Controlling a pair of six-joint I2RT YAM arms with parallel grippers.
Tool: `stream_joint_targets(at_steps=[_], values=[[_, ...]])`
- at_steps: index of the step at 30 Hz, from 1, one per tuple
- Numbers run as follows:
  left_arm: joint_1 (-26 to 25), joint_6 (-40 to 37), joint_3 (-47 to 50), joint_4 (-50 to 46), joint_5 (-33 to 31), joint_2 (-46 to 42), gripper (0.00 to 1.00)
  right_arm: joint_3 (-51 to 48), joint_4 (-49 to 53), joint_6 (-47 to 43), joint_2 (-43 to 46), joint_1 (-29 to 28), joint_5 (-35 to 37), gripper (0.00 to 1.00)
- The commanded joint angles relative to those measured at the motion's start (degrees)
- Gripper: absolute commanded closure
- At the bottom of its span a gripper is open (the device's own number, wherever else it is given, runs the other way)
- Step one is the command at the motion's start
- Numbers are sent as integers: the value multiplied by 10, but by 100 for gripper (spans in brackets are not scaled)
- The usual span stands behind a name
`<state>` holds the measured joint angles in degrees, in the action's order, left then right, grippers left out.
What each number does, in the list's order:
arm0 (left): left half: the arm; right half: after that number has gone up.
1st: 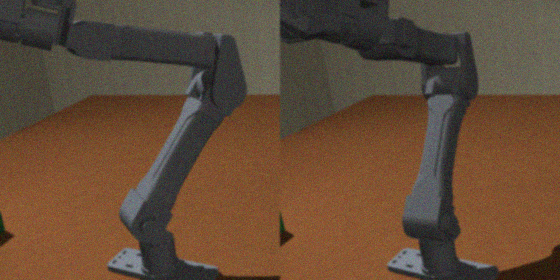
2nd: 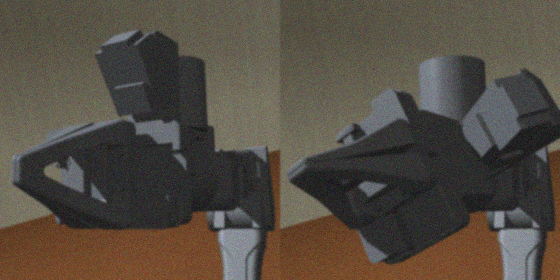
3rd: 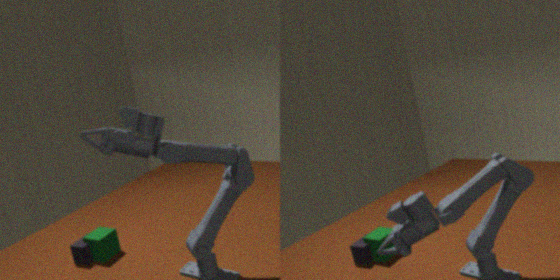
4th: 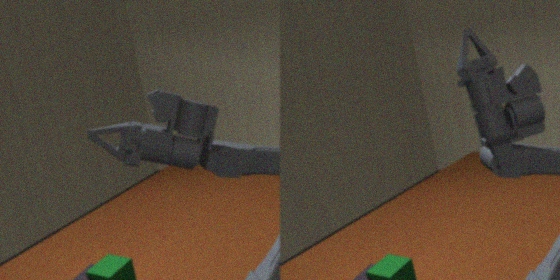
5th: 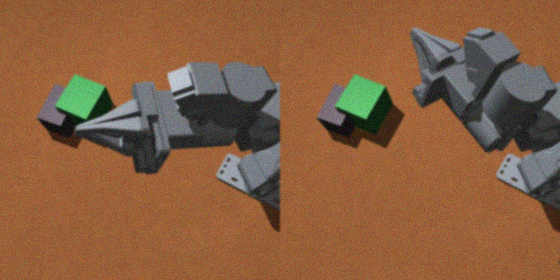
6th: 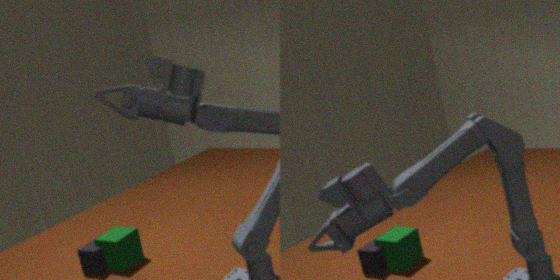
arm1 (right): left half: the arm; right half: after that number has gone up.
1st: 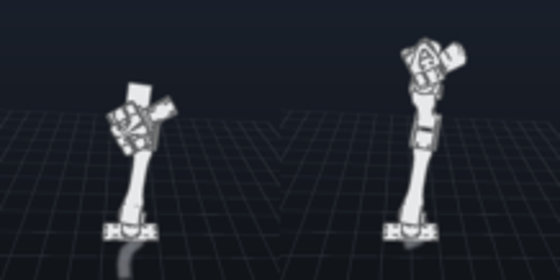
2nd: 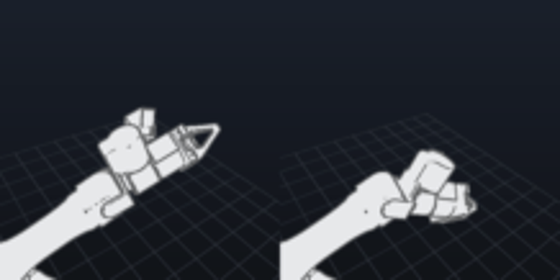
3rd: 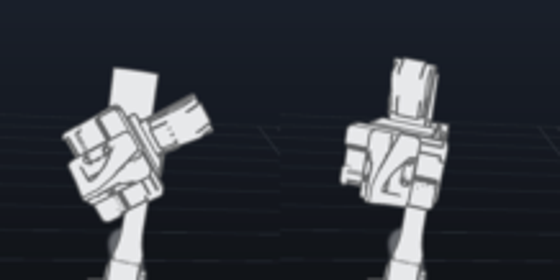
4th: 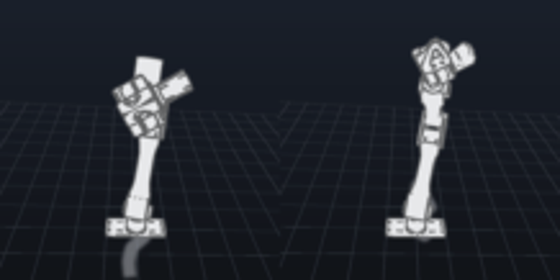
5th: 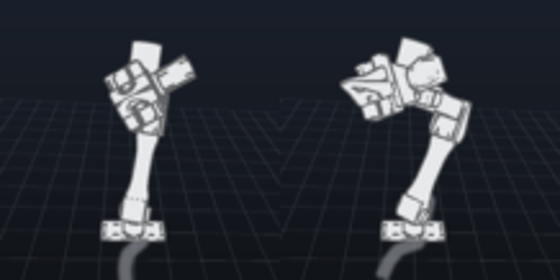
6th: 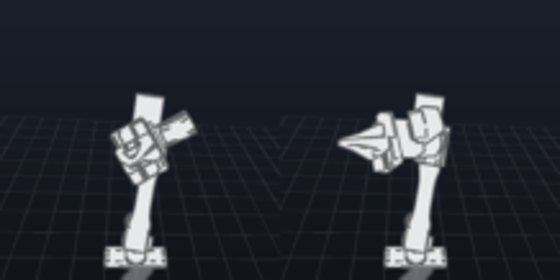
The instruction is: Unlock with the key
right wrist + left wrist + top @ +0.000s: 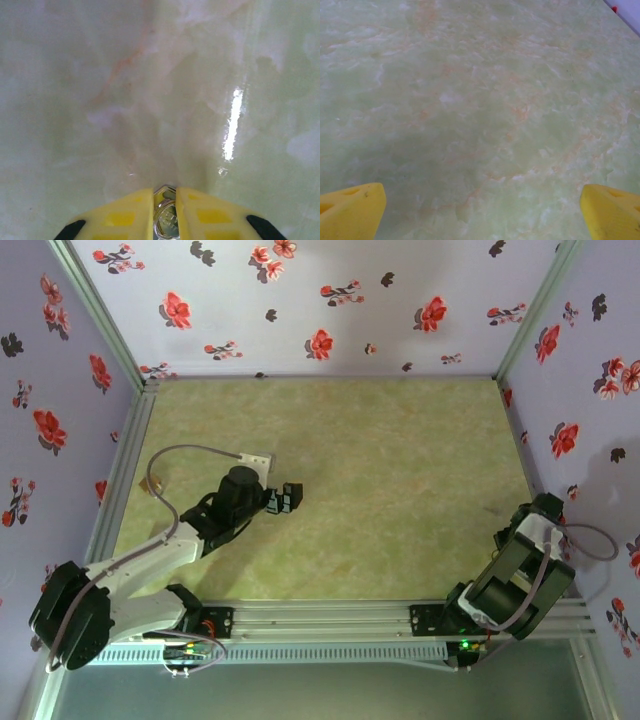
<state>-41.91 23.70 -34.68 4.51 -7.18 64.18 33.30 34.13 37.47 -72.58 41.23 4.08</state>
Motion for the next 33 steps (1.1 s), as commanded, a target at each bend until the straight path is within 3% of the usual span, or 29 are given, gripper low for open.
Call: stream_joint_targets(at_steps=[1,5,11,19,23,25,27,33], values=[[-5,1,-4,1,6,2,0,-9,3,-4,2,1,-30,94],[-4,2,-4,1,6,2,0,-10,2,-7,10,1,-45,100],[-5,4,-6,1,6,8,0,-21,-8,-8,42,1,-77,100],[-6,16,-21,6,18,31,0,-52,-55,37,116,-8,-211,100],[-11,20,-33,2,20,42,1,-23,-7,23,150,-31,-173,99],[-13,21,-36,3,21,44,1,4,35,-9,142,-34,-116,73],[-14,22,-37,3,21,46,1,5,44,-9,122,-34,-96,59],[-15,21,-37,1,22,50,1,-10,25,2,59,-30,-53,45]])
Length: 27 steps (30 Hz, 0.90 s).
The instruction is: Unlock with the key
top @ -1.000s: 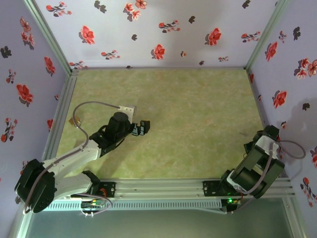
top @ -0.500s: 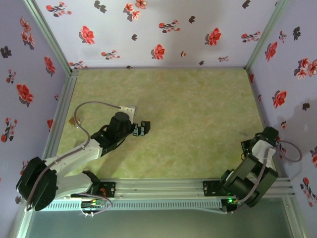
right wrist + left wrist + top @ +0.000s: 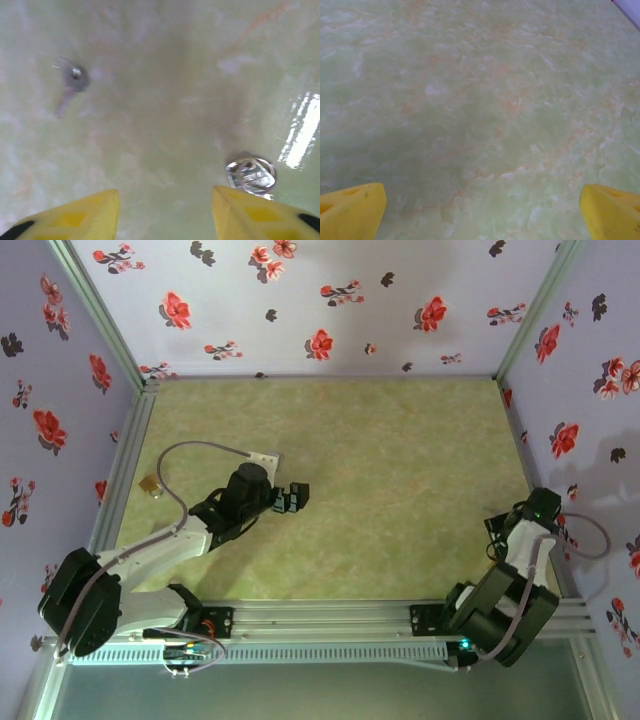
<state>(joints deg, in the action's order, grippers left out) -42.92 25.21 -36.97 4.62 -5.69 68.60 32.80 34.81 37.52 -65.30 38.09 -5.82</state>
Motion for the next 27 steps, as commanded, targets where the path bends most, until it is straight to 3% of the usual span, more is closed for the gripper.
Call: stream_joint_targets(at_steps=[1,12,19,27], values=[[-5,6,-13,1,7,7,1,-9,14,5,-16,1,50,43],[-5,6,-8,9,8,22,1,-28,-21,21,-41,10,80,40],[-6,10,0,16,8,26,1,-22,-33,10,-71,16,74,44],[-5,12,-5,15,8,30,1,-29,-39,13,-62,14,56,62]])
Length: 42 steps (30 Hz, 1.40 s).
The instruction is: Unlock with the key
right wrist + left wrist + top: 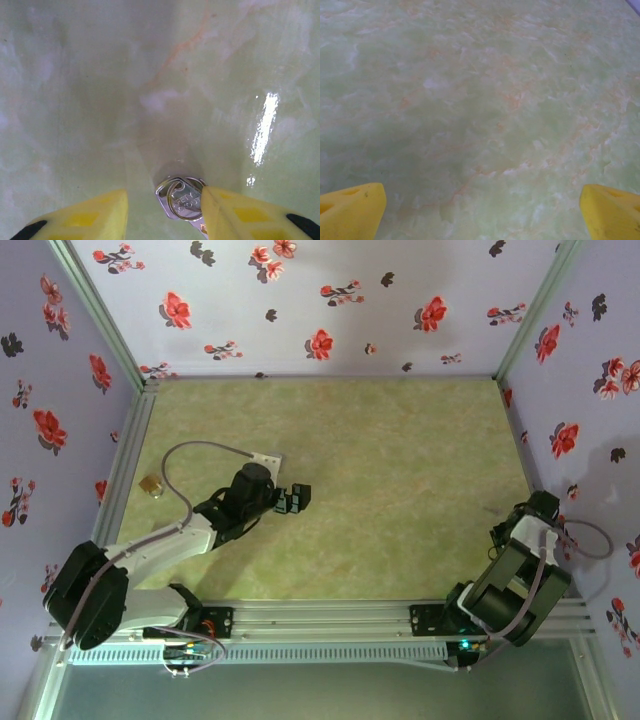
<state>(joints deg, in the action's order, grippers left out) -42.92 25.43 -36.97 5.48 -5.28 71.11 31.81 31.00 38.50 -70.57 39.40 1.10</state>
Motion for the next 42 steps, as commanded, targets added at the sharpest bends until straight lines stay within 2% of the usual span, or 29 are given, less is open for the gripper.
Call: stream_joint_targets(at_steps=[1,4,11,15,24,28,32,36,38,42], values=[[-5,10,-6,7,4,5,0,-21,-2,7,-6,-2,-19,64],[-5,11,-6,5,4,3,1,-32,-12,26,7,-29,-28,68],[-5,13,-4,-2,4,-6,1,-48,-35,102,21,-114,-46,69],[-5,17,2,-3,1,-12,1,-59,-60,170,26,-194,-50,69],[-5,30,16,-8,-10,-31,1,-48,-99,316,46,-424,-29,68],[-5,37,26,-6,-15,-37,1,-44,-99,349,67,-485,-38,65],[-5,39,32,-9,-16,-46,1,-31,-55,329,120,-494,-41,59],[-5,40,35,-14,-19,-56,1,12,18,204,151,-485,-6,54],[-5,41,38,-15,-19,-61,1,36,42,114,134,-473,-2,53],[-5,43,43,-18,-20,-67,1,80,67,-20,49,-454,-63,54]])
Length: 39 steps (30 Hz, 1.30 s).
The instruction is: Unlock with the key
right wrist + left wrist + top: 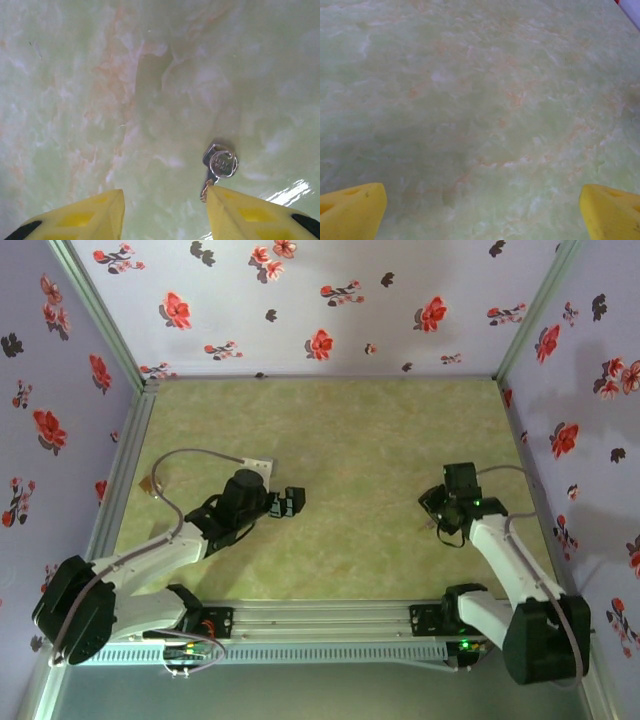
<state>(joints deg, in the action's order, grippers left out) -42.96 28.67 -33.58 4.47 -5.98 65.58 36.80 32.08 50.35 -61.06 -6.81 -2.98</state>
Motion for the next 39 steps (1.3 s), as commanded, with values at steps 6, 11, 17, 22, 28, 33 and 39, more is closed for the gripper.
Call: stream_joint_targets(at_steps=[6,11,17,22,28,33,39], values=[[-5,17,18,-12,-13,-19,1,47,58,-191,-135,9,-5,60],[-5,19,21,-20,-15,-28,1,35,31,-191,-163,18,-5,66],[-5,19,22,-22,-18,-30,1,25,17,-194,-177,21,-6,72],[-5,20,20,-20,-18,-26,1,22,23,-196,-181,22,3,74],[-5,22,20,-19,-18,-22,1,22,24,-198,-192,22,13,76],[-5,22,20,-16,-18,-20,1,21,30,-192,-189,22,26,82],[-5,21,18,-13,-18,-14,1,17,39,-185,-177,22,30,93]])
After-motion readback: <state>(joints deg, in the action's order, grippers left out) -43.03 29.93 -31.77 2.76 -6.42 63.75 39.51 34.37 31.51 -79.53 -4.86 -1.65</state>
